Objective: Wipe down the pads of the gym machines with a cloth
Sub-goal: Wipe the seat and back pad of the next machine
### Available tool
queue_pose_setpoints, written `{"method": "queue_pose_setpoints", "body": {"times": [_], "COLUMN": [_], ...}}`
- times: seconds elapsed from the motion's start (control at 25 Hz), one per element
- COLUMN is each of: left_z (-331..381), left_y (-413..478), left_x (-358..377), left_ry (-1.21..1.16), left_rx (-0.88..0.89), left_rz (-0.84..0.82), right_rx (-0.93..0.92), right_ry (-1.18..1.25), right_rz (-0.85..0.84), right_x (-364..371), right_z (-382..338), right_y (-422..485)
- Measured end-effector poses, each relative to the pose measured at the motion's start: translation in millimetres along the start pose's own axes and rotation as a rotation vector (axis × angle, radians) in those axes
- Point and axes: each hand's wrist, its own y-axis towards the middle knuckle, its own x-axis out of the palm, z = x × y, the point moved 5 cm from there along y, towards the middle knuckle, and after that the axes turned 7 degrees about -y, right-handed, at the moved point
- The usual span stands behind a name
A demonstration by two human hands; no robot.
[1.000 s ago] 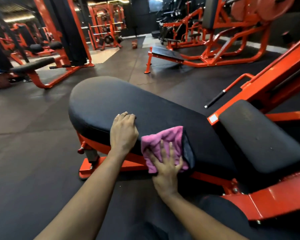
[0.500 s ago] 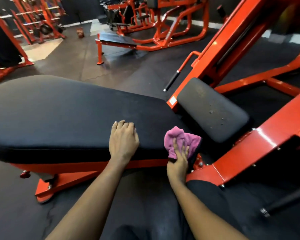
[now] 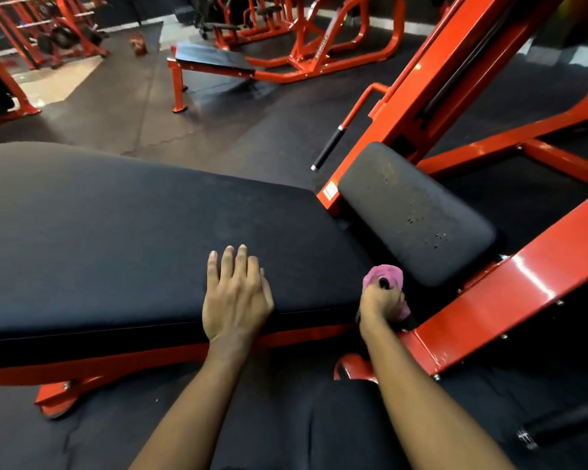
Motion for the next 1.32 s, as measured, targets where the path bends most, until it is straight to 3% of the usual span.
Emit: {"method": "queue_pose_setpoints", "body": {"times": [0.08,0.16,0.2,0.24,0.32,0.36,0.44,0.52,0.6,0.76,0.88,1.0,1.08,1.2,1.32], "left_z": [-1.2,-1.4,0.8,3.0,-1.6,-9.2,-41.8,-87.6,-125.7,-150.0,-159.3,-175.5,-188.1,-207.0,-217.9], "left_y": [2.5,3.0,4.1,5.1,5.0,5.9,8.8,16.4,24.9,47.5,61.7,83.6,103.7,135.2,160.0], "left_x": [0.3,-6.3,-10.4,-15.5,-33.8,-45.1,-65.9,-82.8,-93.3,-87.3,-81.5,-67.2,-53.3,-34.3,-22.2], "left_ry": [0.011,-0.017,-0.061,-0.126,-0.294,-0.362,-0.319,-0.165,-0.042,0.072,0.107,0.052,0.025,0.010,0.034], "left_rx": [-0.006,-0.012,-0.011,-0.017,-0.056,-0.088,-0.174,-0.280,-0.366,-0.329,-0.286,-0.266,-0.285,-0.321,-0.352], "left_rz": [-0.006,-0.055,-0.085,-0.113,-0.111,-0.089,-0.037,-0.058,-0.161,-0.257,-0.224,-0.232,-0.272,-0.287,-0.315], "right_rx": [0.023,-0.118,-0.215,-0.282,-0.396,-0.521,-0.875,-1.199,-1.353,-1.195,-1.103,-0.894,-1.011,-1.441,-1.403], "right_ry": [0.010,-0.046,-0.075,-0.208,-0.395,-0.421,-0.395,-0.634,-0.920,-0.959,-1.034,-0.979,-0.921,-0.880,-0.826], "right_rz": [-0.020,-0.328,-0.356,-0.355,-0.179,-0.204,-0.494,-0.859,-0.894,-0.781,-0.626,-0.584,-0.640,-0.869,-0.930], "right_x": [-1.4,10.8,11.2,11.3,10.0,17.9,44.6,85.2,115.8,164.1,216.3,255.9,272.8,294.9,328.6], "right_z": [-4.9,-20.7,-26.1,-33.7,-53.9,-73.0,-106.4,-105.5,-93.7,-112.2,-136.3,-153.1,-163.6,-172.4,-192.2], "right_y": [12.3,-9.6,-20.7,-35.5,-79.4,-105.8,-181.1,-247.6,-265.7,-208.5,-135.9,-113.6,-155.6,-234.7,-198.6]}}
